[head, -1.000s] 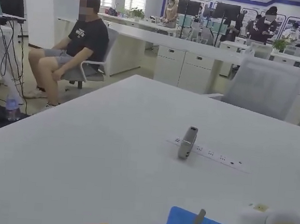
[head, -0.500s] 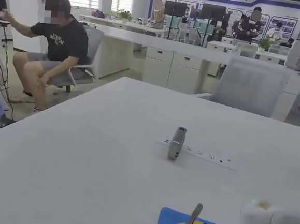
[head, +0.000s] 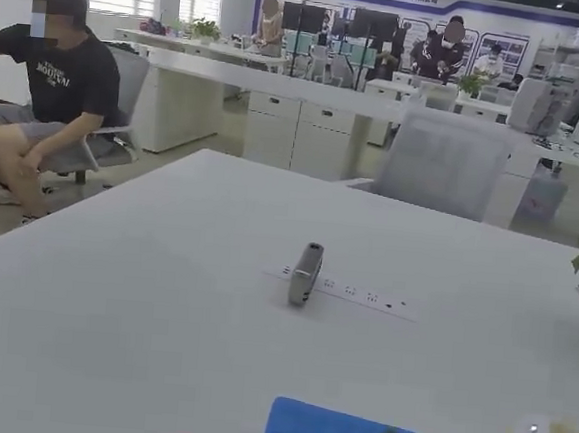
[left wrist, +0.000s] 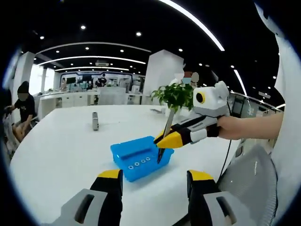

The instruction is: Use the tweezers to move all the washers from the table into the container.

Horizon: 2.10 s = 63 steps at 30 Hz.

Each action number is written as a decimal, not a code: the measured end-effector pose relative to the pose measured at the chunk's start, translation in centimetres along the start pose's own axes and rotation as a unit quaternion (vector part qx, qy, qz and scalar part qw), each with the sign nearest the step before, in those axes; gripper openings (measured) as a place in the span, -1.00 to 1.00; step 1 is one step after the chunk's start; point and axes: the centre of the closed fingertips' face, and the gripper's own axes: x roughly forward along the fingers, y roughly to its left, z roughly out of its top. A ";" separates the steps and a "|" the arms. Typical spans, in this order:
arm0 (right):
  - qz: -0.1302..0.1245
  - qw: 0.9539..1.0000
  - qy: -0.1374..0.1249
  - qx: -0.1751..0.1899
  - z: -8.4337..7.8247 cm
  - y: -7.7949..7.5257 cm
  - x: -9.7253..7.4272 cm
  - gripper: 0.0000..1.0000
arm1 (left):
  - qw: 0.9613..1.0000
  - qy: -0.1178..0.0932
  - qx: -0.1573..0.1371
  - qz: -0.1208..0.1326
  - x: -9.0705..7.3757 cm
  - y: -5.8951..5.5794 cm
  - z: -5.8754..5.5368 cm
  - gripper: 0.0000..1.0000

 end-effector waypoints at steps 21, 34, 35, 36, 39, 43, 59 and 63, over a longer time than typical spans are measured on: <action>0.149 0.977 0.110 -0.107 -5.7 8.9 -1.7 -0.93 | 0.957 0.085 0.106 -0.257 0.6 -7.7 2.0 -0.91; 0.139 0.966 0.151 -0.158 -7.0 8.9 -1.9 -0.92 | 0.935 0.137 0.158 -0.285 1.1 -8.7 0.7 -1.00; 0.132 0.966 0.155 -0.157 -7.2 8.6 -2.0 -0.92 | 0.931 0.148 0.181 -0.282 1.1 -8.3 0.4 -1.00; 0.126 0.967 0.156 -0.157 -7.3 8.4 -2.0 -0.91 | 0.928 0.155 0.189 -0.281 1.2 -8.1 0.2 -1.00; 0.114 0.969 0.158 -0.152 -7.8 7.8 -1.9 -0.90 | 0.922 0.169 0.206 -0.281 1.5 -7.7 -0.4 -1.00; 0.097 0.966 0.177 -0.163 -8.8 6.8 -1.6 -0.89 | 0.910 0.202 0.230 -0.279 2.1 -6.7 -1.9 -1.00; 0.051 0.982 0.163 -0.078 -10.6 4.6 -0.2 -0.41 | 0.882 0.291 0.236 -0.286 3.3 -3.7 -6.6 -1.00; 0.036 0.986 0.153 -0.056 -10.5 4.3 -1.6 -0.26 | 0.873 0.322 0.241 -0.276 3.5 -2.6 -8.2 -1.00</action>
